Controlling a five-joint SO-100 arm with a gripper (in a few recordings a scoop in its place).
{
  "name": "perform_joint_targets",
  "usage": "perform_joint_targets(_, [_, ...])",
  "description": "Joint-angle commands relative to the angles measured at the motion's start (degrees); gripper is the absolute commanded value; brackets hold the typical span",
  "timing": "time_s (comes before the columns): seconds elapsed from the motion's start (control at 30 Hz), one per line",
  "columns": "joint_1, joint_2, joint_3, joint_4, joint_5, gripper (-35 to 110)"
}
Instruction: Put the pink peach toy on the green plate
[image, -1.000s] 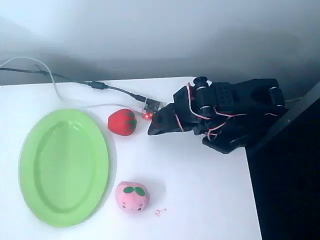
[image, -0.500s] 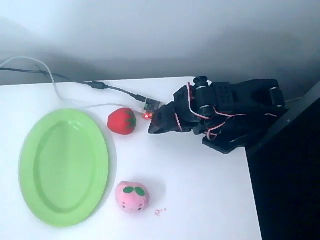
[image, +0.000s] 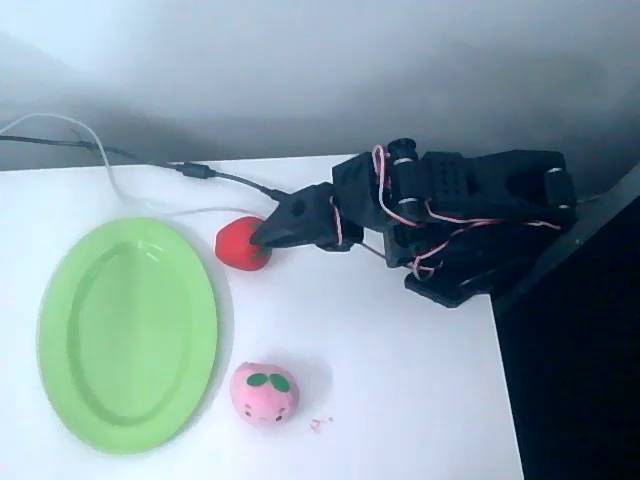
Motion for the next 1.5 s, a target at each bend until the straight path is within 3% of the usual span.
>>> perform_joint_targets(0.0, [0.4,-4.6,-8.3,-0.7,2.9,3])
perform_joint_targets(0.17, [-3.7,-11.2,-16.9,-0.7,9.1,42])
perform_joint_targets(0.3, [-10.7,-19.2,-24.6,-0.5,12.7,52])
perform_joint_targets(0.5, [-28.7,-33.6,-32.8,1.7,27.7,51])
perform_joint_targets(0.7, [-39.6,-45.2,-39.5,1.4,34.2,50])
perform_joint_targets(1.47, [-46.8,-73.4,-55.7,-0.7,38.6,54])
